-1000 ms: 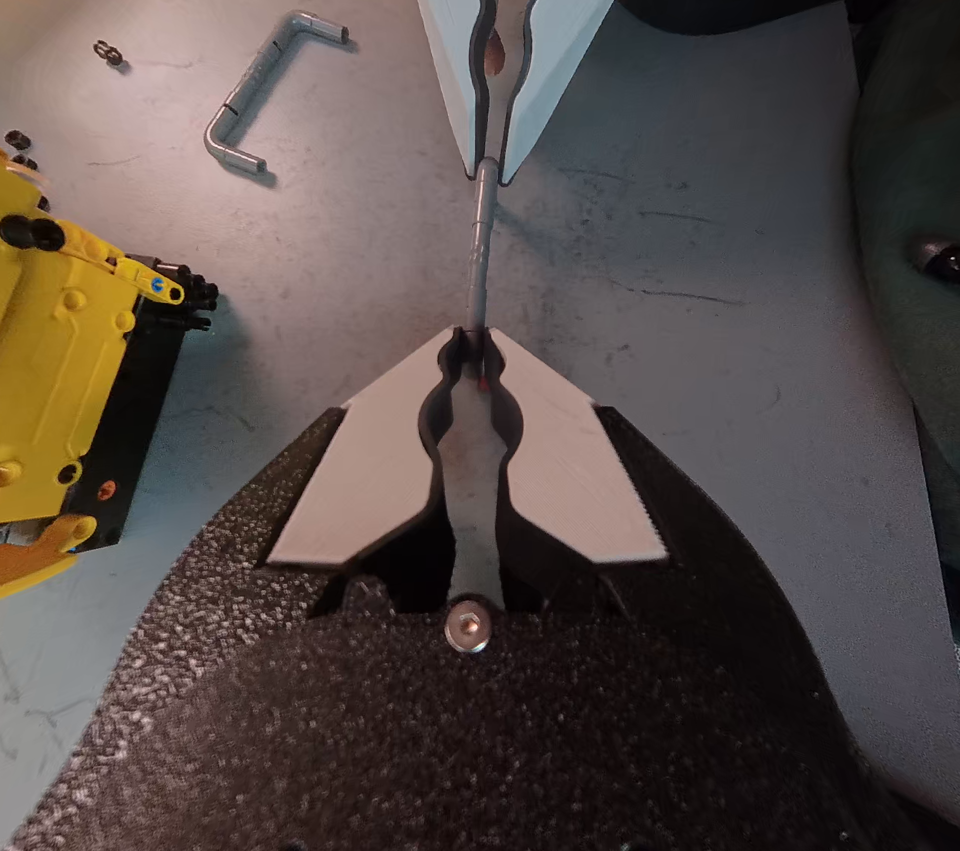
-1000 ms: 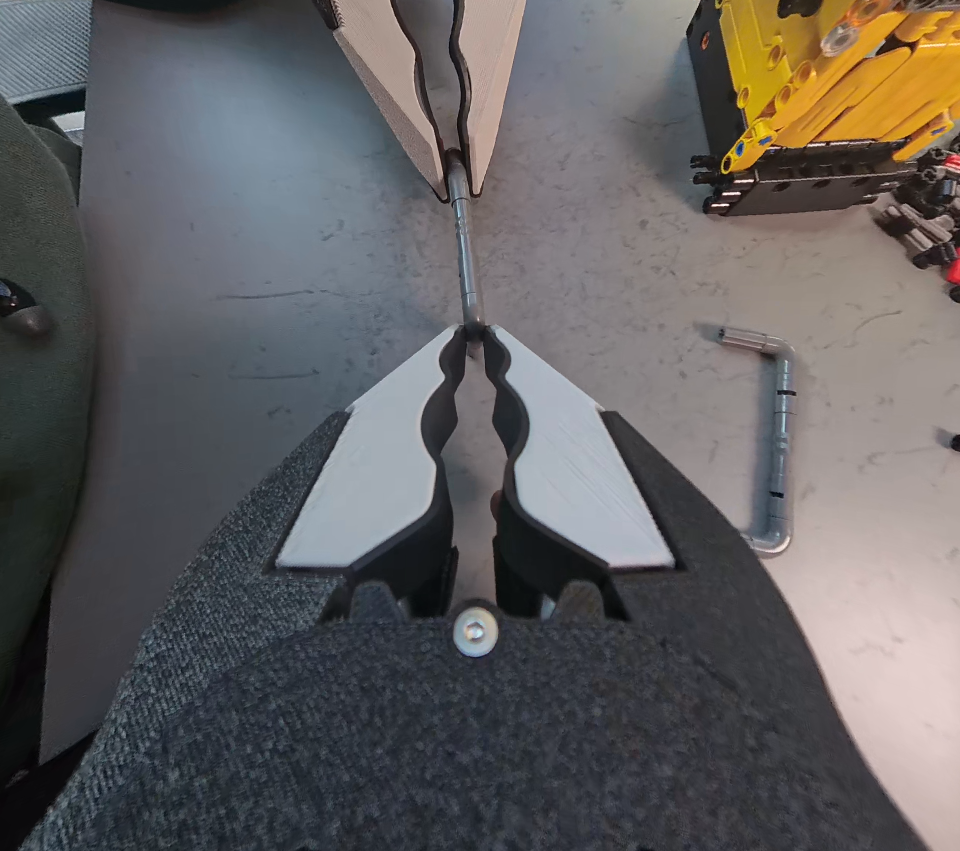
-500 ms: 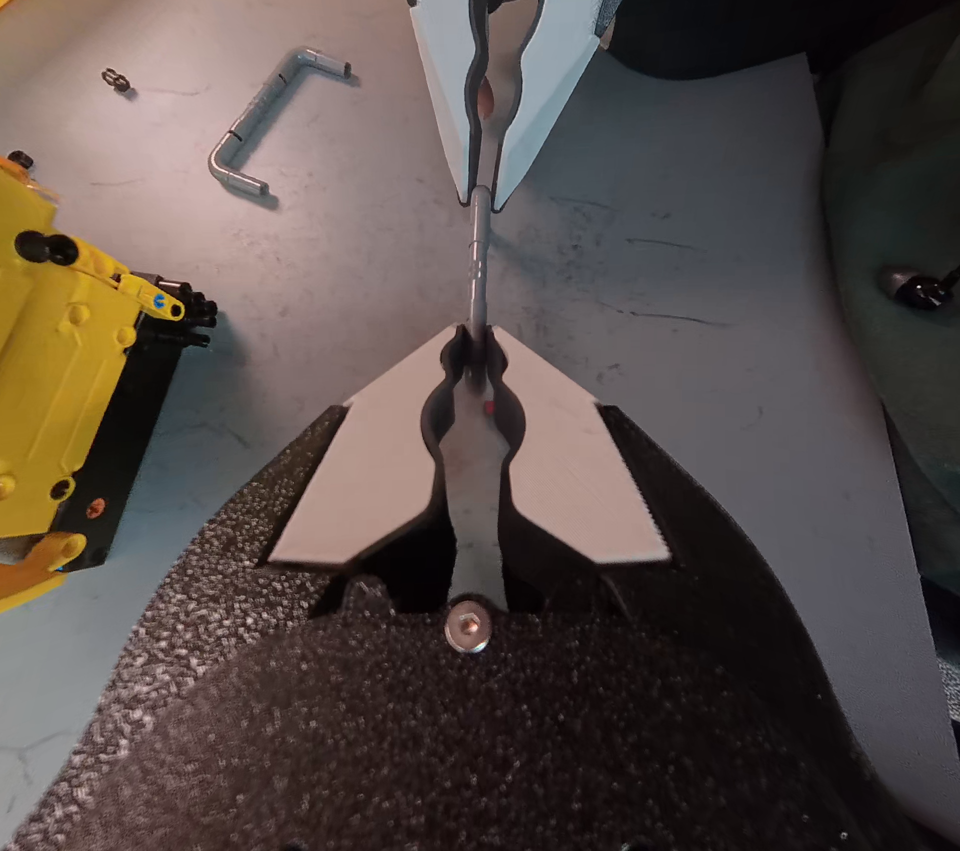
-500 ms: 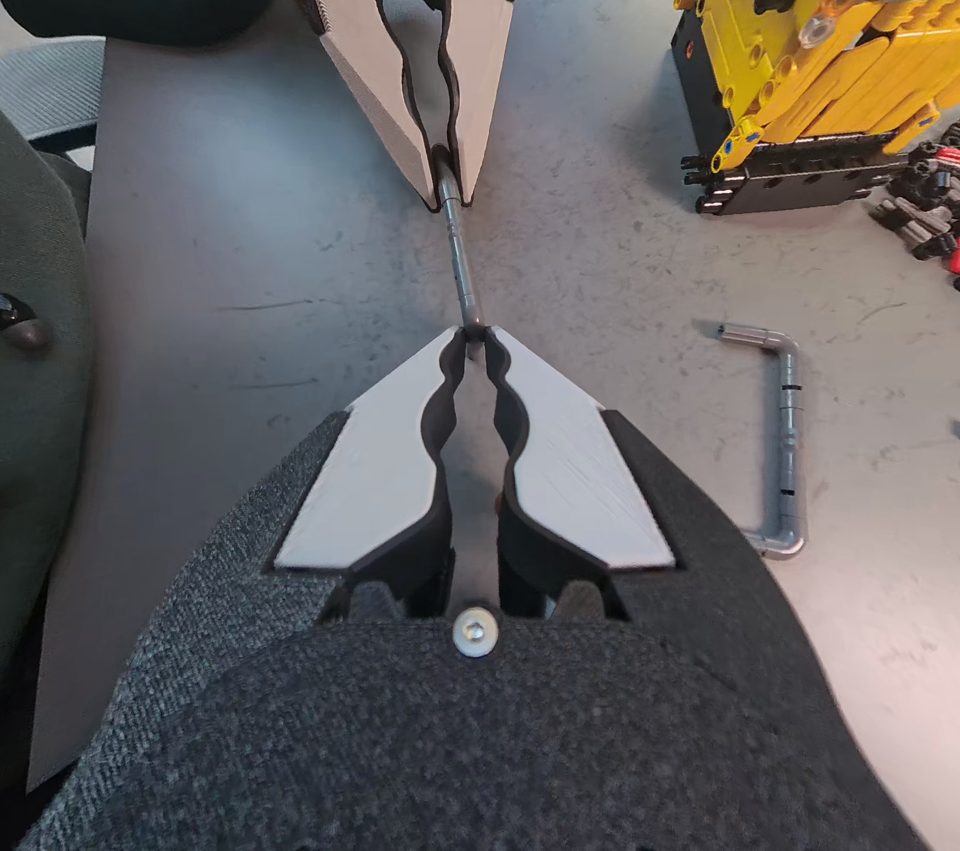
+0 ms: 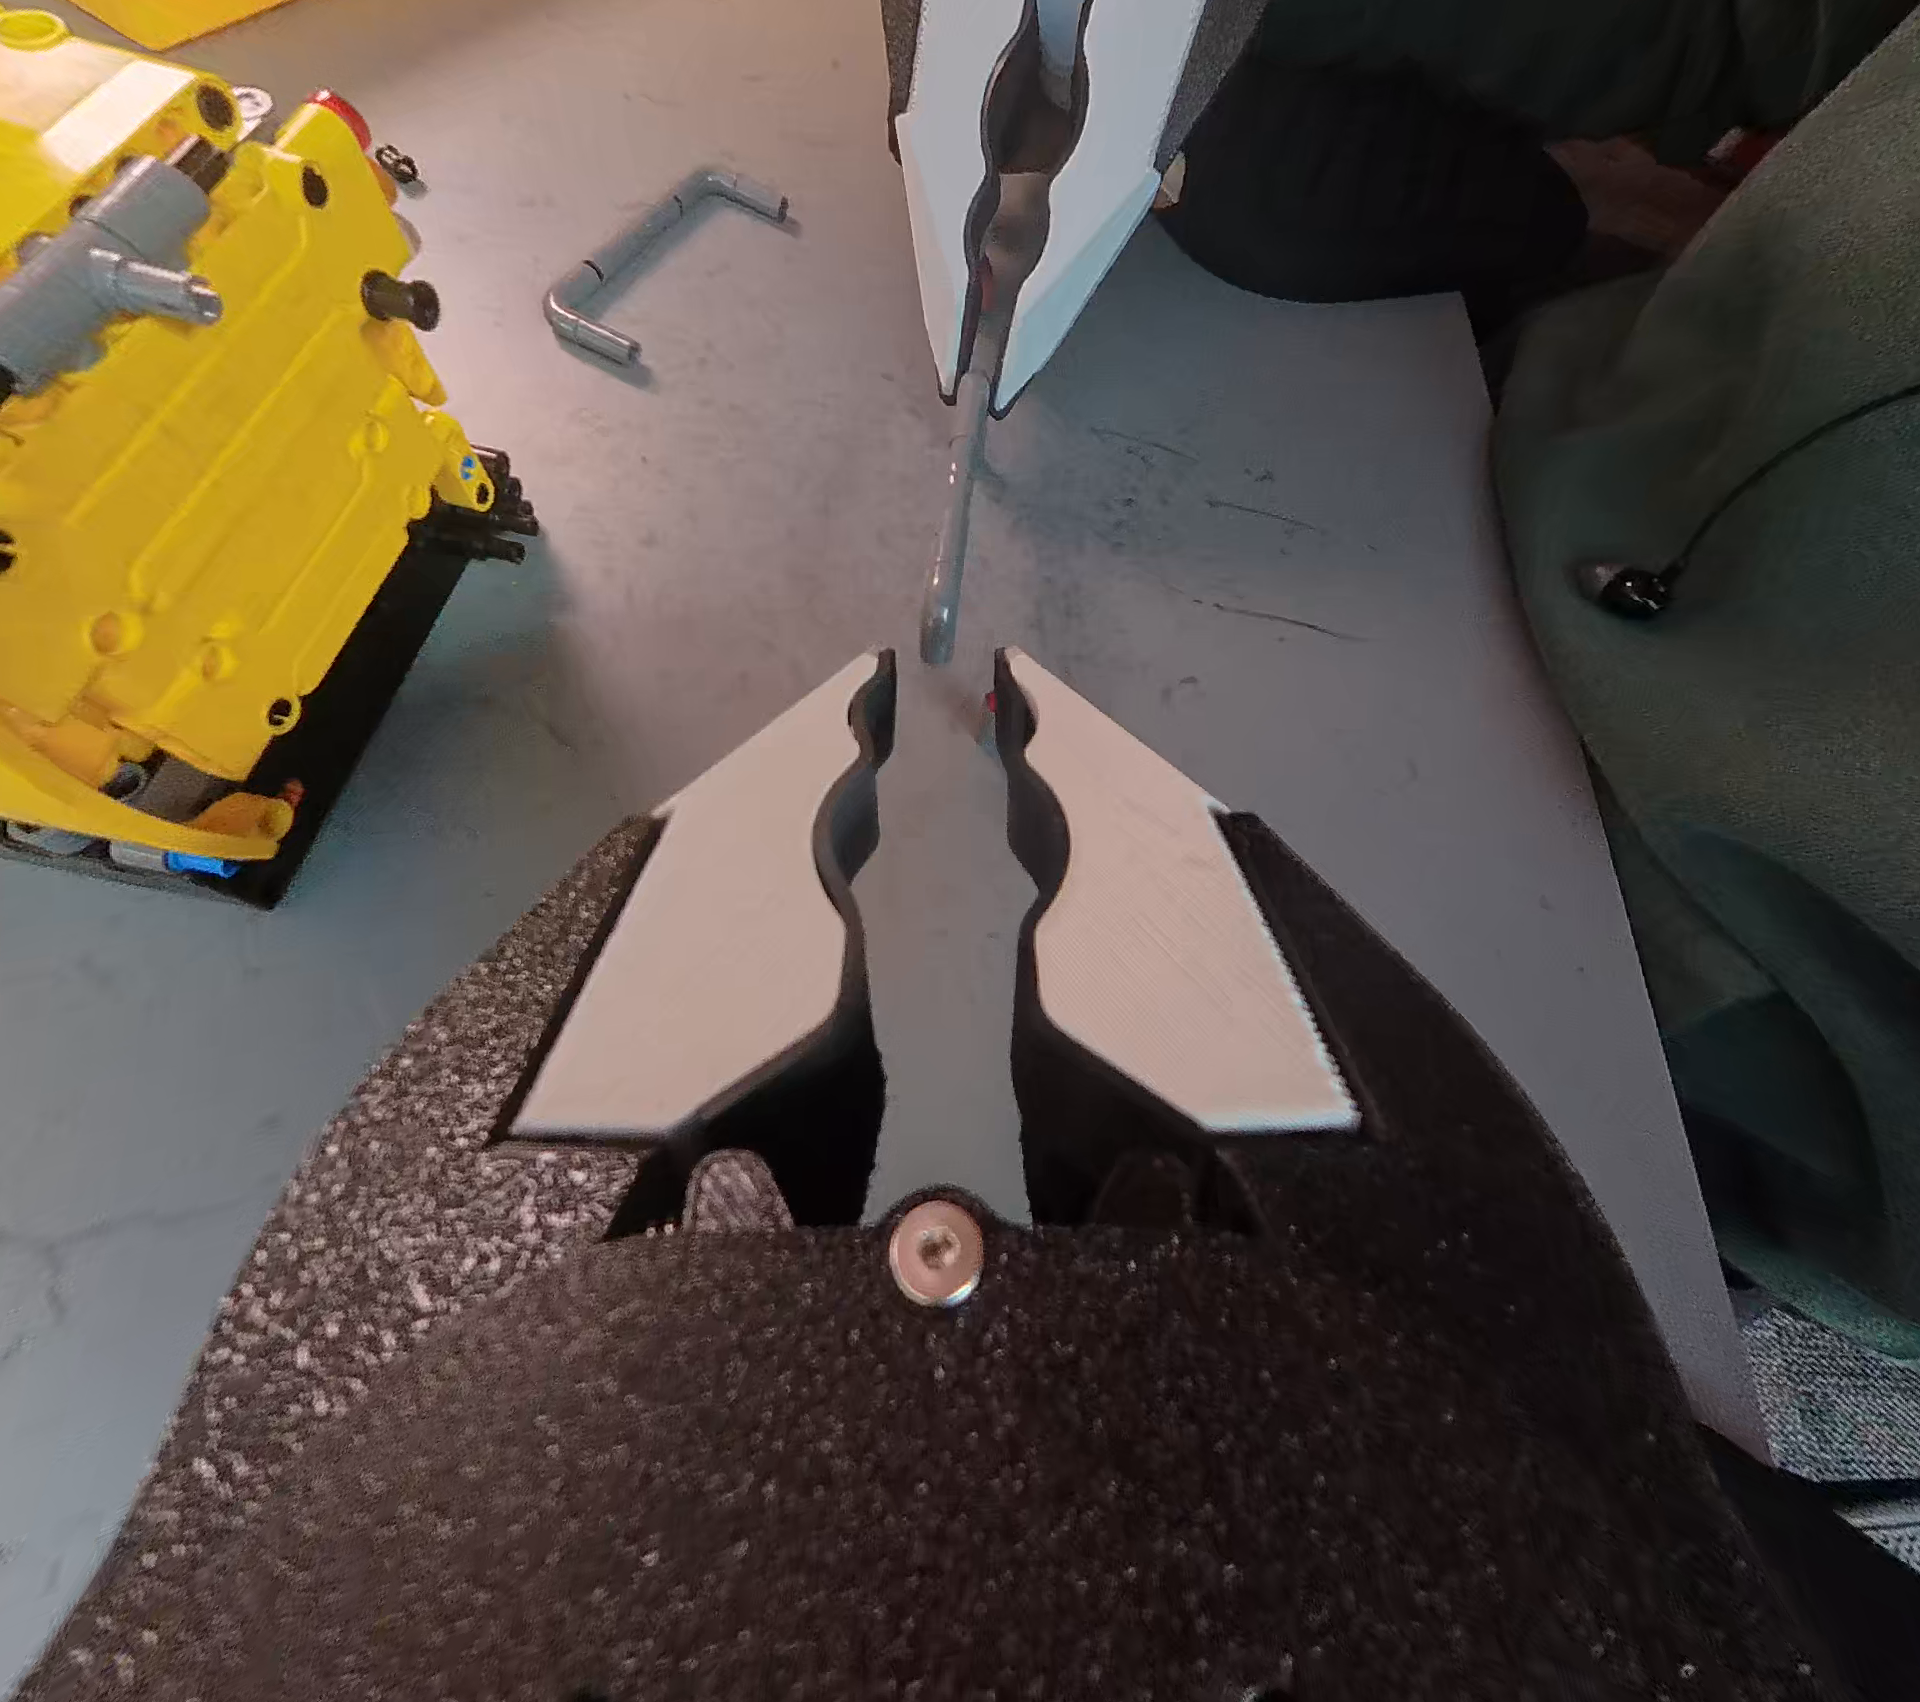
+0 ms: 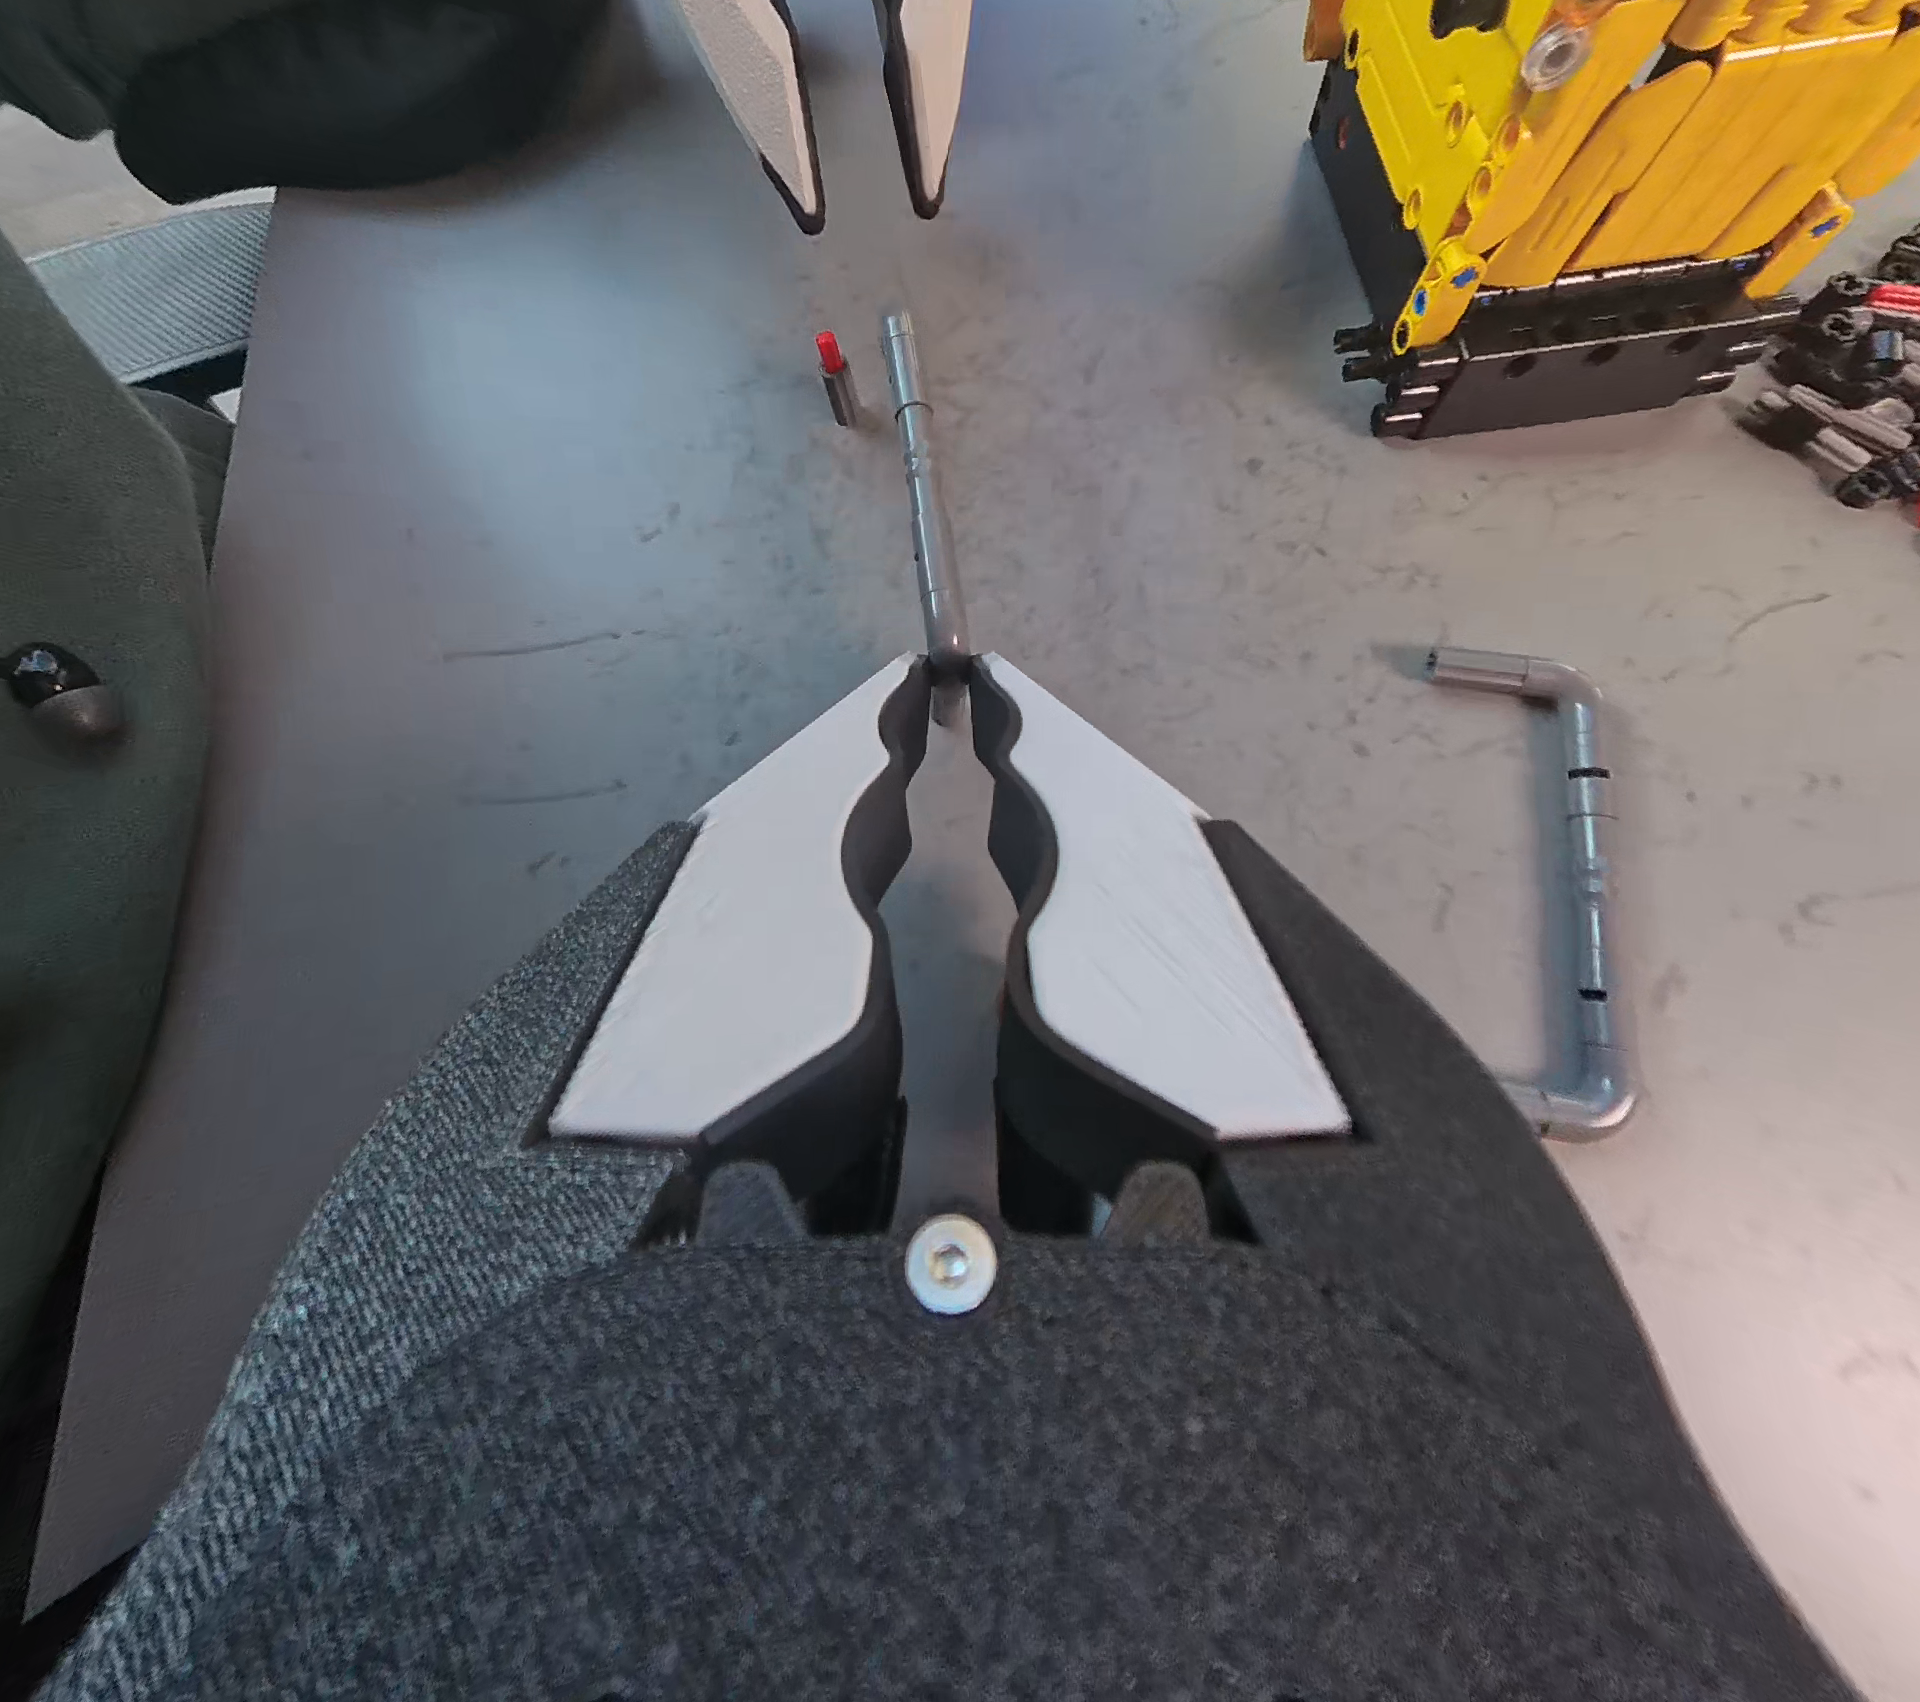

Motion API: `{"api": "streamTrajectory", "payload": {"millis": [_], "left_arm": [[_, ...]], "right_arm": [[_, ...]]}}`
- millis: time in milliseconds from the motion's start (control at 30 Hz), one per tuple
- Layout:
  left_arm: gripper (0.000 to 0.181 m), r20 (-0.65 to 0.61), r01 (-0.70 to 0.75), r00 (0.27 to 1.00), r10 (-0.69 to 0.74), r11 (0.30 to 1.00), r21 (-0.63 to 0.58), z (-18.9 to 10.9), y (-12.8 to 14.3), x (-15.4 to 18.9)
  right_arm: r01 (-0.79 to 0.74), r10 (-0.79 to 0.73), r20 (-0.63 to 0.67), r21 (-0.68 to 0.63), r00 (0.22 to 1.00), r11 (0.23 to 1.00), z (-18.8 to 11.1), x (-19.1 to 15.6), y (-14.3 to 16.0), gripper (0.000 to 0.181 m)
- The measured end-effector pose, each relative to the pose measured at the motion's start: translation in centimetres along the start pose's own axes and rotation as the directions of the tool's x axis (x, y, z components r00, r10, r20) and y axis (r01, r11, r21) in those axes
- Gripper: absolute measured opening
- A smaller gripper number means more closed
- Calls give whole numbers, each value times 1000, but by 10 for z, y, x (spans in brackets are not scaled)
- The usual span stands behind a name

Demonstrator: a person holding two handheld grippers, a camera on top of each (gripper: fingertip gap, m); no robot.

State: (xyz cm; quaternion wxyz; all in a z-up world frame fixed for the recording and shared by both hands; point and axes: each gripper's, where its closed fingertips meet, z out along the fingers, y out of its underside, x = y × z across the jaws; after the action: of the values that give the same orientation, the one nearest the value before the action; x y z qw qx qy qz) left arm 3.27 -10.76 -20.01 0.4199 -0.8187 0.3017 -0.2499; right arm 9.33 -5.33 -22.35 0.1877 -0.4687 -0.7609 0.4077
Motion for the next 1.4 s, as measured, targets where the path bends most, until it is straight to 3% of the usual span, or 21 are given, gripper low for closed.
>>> {"api": "streamTrajectory", "payload": {"millis": [267, 533, 867, 1033, 1400], "left_arm": [[15, 59, -55, 996, 66, 984, -167, 17, 26, 8], [18, 153, -40, 986, 72, 979, -201, 19, 22, 8], [6, 244, 11, 969, 47, 973, -231, 26, 26, 8], [6, 198, -53, 975, 100, 972, -229, 30, 24, 9], [6, -100, -232, 971, 218, 961, -152, 29, 28, 28]], "right_arm": [[-26, 24, 33, 51, 999, 998, -5, 5, -6, 7], [-20, 21, -13, 71, 1000, 997, -13, 15, -4, 7], [-35, 37, -33, 77, 999, 996, -16, 21, -2, 7], [-10, 10, -1, 81, 1000, 997, -17, 16, -1, 7], [86, -89, 79, 36, 993, 996, -20, -4, 9, 7]]}}
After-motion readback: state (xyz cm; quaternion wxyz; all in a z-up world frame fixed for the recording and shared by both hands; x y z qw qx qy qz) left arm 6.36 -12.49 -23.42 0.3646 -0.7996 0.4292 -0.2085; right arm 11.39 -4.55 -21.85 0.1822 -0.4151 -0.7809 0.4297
